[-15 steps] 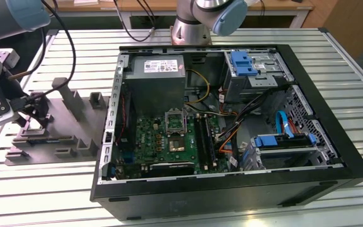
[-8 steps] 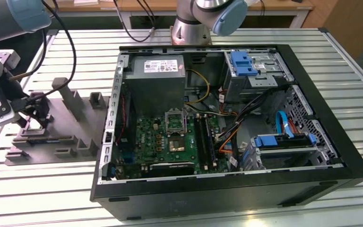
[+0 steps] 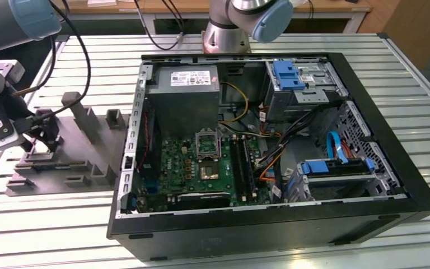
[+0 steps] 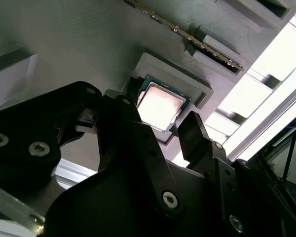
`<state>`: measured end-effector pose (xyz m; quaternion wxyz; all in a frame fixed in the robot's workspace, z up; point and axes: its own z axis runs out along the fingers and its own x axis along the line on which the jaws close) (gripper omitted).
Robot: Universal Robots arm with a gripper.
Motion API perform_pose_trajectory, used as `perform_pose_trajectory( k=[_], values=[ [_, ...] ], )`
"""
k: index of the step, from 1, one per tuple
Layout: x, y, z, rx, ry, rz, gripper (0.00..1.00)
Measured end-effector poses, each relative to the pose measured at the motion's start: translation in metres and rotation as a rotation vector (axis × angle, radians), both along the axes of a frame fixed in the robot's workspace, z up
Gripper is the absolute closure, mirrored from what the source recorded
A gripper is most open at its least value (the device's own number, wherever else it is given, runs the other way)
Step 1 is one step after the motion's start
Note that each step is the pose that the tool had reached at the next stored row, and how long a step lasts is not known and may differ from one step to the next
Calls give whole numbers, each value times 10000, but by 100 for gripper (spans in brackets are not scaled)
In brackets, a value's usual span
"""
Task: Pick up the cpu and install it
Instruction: 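Pick up the cpu and move it towards the insertion slot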
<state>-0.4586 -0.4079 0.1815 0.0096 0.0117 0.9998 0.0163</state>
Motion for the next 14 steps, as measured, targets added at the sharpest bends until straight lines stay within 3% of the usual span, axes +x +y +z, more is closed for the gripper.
perform_pose_trajectory(
  k=[7, 8, 14],
  values=[
    [0, 0, -19, -28, 1, 0, 43],
    [0, 0, -19, -28, 1, 0, 50],
    [0, 0, -19, -29, 0, 1, 50]
  ],
)
